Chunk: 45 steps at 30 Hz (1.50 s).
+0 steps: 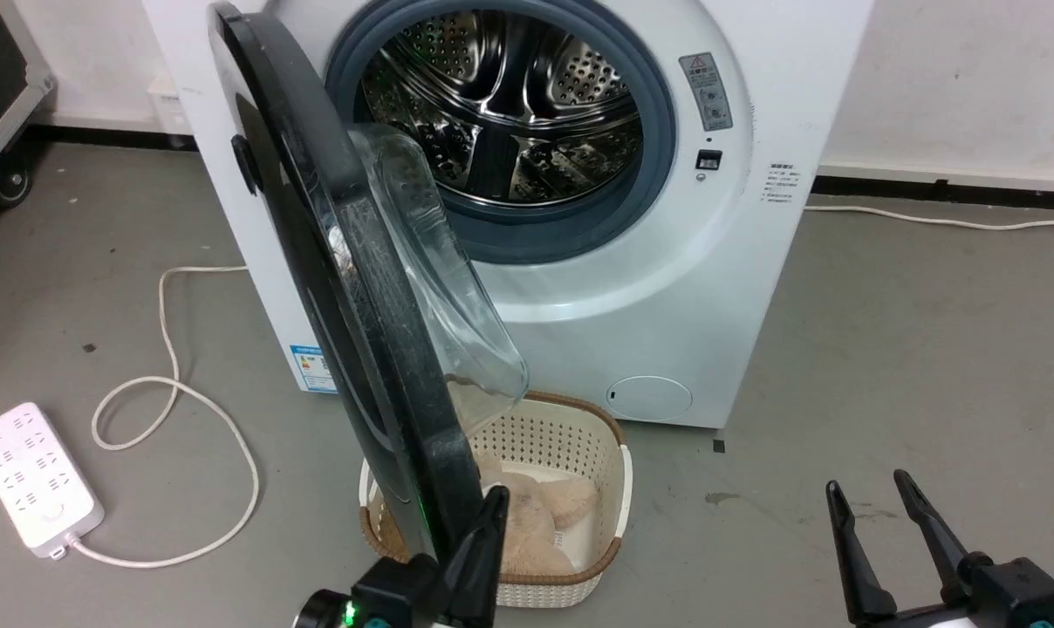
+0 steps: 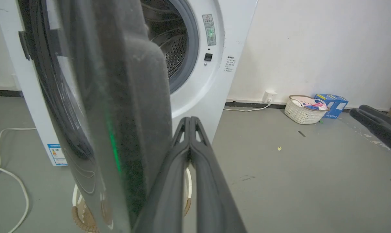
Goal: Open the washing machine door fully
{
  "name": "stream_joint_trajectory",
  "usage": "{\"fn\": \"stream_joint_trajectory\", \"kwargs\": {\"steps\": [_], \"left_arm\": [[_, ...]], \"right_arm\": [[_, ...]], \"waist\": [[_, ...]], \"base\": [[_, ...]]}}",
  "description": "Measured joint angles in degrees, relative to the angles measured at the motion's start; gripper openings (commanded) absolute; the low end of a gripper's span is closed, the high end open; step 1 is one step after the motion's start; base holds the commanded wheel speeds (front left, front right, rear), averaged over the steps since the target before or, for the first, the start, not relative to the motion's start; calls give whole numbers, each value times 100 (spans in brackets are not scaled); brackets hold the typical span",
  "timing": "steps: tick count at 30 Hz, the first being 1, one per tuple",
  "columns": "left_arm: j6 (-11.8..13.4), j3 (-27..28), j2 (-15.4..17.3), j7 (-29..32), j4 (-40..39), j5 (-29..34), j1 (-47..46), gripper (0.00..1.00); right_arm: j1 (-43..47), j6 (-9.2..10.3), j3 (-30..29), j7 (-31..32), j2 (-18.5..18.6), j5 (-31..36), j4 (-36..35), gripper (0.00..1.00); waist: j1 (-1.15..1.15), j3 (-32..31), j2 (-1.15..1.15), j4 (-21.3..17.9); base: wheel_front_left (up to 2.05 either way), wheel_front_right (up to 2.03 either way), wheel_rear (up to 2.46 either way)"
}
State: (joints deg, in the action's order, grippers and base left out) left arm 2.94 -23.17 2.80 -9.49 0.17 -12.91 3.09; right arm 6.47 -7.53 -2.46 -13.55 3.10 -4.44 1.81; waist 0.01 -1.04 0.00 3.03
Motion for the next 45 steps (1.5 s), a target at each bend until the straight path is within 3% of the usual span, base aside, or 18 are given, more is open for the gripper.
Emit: {"fn": "stream_joint_trajectory", "kwargs": {"steps": [11, 18, 19, 28, 36, 42, 45], "left_arm": [[64, 182, 21, -101, 294, -191, -52, 0], [286, 631, 310, -90, 292, -321, -26, 0], [422, 984, 454, -90, 243, -445, -37, 0], [561, 1995, 1128, 145, 178, -845, -370, 0], [534, 3000, 1881, 267, 651, -1380, -905, 0], [389, 3504, 2675, 364, 1519, -1524, -1470, 0], [282, 3682, 2871, 331, 1945, -1681, -1785, 0]], "right_arm": [[10, 0, 47, -20, -1, -1, 57, 100], [10, 0, 92, -25, -3, -7, 57, 100], [-7, 0, 151, -8, -4, 64, 26, 100], [-330, 0, 120, 145, -7, 369, -256, 100], [-560, 0, 94, 250, -9, 502, -420, 100], [-718, 0, 122, 337, 10, 613, -536, 100], [-818, -1, 109, 356, 26, 643, -598, 100]], "waist": [[0, 33, 0, 442], [0, 87, 0, 1017], [-1, 212, 0, 1309], [0, 862, 0, 1549], [0, 1435, 0, 1432], [1, 1844, 0, 1230], [0, 2012, 0, 1103]], "base": [[0, 0, 0], [0, 0, 0], [0, 0, 0], [0, 0, 0], [0, 0, 0], [0, 0, 0], [0, 0, 0]]}}
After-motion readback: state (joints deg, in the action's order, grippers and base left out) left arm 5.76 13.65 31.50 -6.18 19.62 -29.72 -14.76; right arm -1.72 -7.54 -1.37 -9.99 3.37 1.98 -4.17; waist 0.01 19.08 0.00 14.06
